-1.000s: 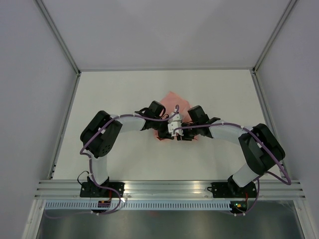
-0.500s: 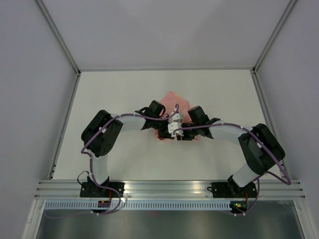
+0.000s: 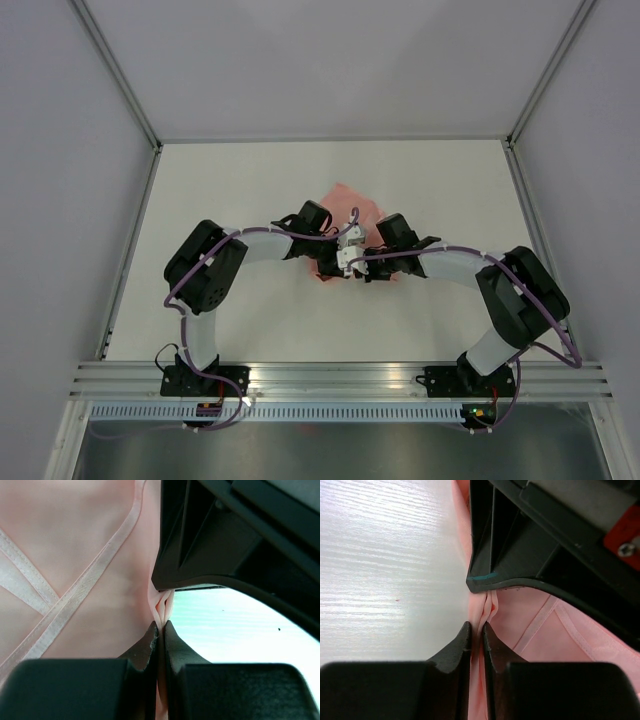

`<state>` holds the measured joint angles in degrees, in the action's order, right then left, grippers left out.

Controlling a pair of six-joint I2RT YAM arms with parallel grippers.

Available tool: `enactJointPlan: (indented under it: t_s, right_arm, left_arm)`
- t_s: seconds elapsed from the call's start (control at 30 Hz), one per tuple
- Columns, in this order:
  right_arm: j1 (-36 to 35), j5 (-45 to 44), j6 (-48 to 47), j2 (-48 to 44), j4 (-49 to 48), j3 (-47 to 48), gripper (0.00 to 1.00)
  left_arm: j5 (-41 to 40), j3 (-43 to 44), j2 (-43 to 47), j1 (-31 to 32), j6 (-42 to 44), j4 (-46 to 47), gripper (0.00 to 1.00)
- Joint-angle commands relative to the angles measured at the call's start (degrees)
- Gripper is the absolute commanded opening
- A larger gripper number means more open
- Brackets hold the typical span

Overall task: Fold the napkin, place the utensils inside, and roll it up
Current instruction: Roll the napkin at the center of the board.

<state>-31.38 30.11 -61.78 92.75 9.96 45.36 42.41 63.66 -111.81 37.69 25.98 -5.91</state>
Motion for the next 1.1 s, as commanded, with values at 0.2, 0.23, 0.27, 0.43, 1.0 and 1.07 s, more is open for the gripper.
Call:
enactJointPlan:
  t_s: [0.2, 0.23, 0.27, 0.43, 1.0, 1.07]
  right_arm:
    - [0.53, -1.63, -1.15, 2.70, 3.13, 3.58, 0.01]
    - [0.61, -1.54, -1.24, 2.87, 3.66, 3.94, 0.00]
    - [0.61, -1.54, -1.33, 3.40, 4.19, 4.29, 0.01]
    - [0.79, -0.49, -1.33, 4.89, 8.41, 7.45, 0.00]
    - [0.97, -0.40, -0.27, 7.01, 13.16, 10.97, 0.00]
    - [0.97, -0.40, -0.27, 7.35, 13.51, 11.41, 0.00]
  left_arm:
    - [3.64, 1.55, -0.87, -0.69, -2.59, -1.73, 0.14]
    - [3.64, 1.64, -0.95, -0.60, -2.86, -1.82, 0.17]
    - [3.73, 1.73, -0.78, -0.86, -3.12, -1.74, 0.18]
    - [4.34, 0.68, 0.53, -1.83, -6.64, 1.60, 0.30]
    - [6.19, -5.47, 6.33, -7.02, -17.53, 14.07, 0.38]
    - [6.63, -6.61, 7.21, -7.72, -19.02, 16.45, 0.38]
